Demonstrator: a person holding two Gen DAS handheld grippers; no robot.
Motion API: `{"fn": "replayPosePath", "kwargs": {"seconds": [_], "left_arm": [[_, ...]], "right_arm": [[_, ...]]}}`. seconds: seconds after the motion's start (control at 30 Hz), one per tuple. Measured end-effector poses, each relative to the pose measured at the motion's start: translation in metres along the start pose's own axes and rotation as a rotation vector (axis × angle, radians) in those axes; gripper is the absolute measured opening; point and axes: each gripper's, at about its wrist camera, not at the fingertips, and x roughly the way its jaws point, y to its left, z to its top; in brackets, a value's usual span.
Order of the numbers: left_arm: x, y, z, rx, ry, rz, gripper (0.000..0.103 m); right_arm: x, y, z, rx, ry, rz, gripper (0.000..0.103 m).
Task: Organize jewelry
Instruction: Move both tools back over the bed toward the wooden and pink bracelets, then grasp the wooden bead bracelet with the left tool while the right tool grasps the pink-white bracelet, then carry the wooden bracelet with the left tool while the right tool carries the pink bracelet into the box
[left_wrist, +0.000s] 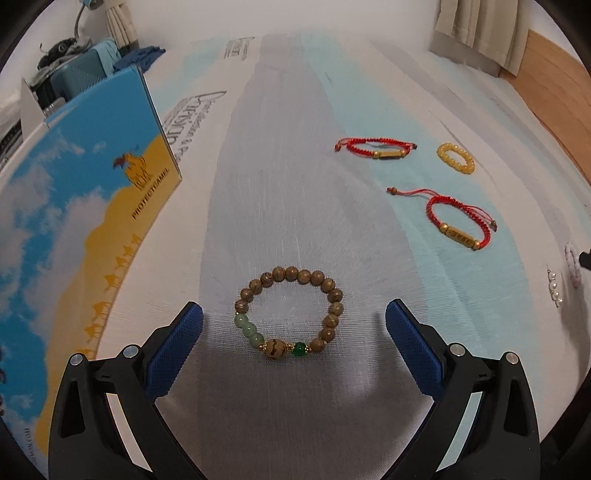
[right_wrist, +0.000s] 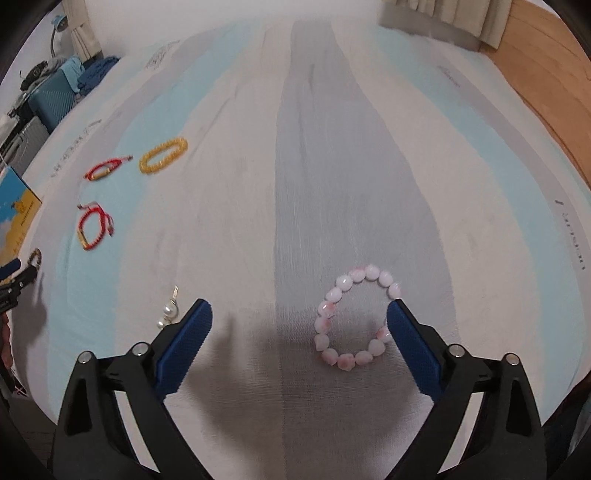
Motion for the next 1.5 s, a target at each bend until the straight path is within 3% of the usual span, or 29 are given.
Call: {"fn": "replayPosePath", "kwargs": {"seconds": [0.23,0.4,0.5,0.6,0.87,1.0,1.07,1.5], "left_arm": [[0.013,0.004,-0.004,-0.008,0.007,-0.006,0.096],[0.016,0.002,-0.004,-0.001,-0.002,-0.001,0.096],[0.015,0.0,-0.005,-0.003,-0.01,-0.007,0.09],[0.012,-0.002,-0.006,0.011,-0.02,-0.01,0.078],[0.003,-0.003,-0.007,0.03,-0.019,-0.034,0.041],[0.001,-0.004,-0.006,0.038,-0.007,-0.053,0.016],[0.0,-0.004,-0.007,0.038,0.003,-0.064,0.01],[-0.012,-0.008,-0.006,0.06,0.017,-0.059,0.008]], "right_arm": [[0.032,-0.004,-0.011,0.004,0.06,-0.001,0.083],[0.042,-0.007,-0.016,0.016,0.056,0.017,0.082],[0.043,-0.007,-0.018,0.02,0.043,0.024,0.078],[0.039,-0.011,-0.024,0.02,0.039,0.021,0.069],[0.028,-0.012,-0.028,0.003,0.036,0.041,0.031],[0.026,-0.013,-0.026,-0.001,0.042,0.036,0.014],[0.024,-0.013,-0.024,-0.004,0.044,0.037,0.012],[0.009,-0.011,-0.017,0.015,0.035,0.06,0.011]]}}
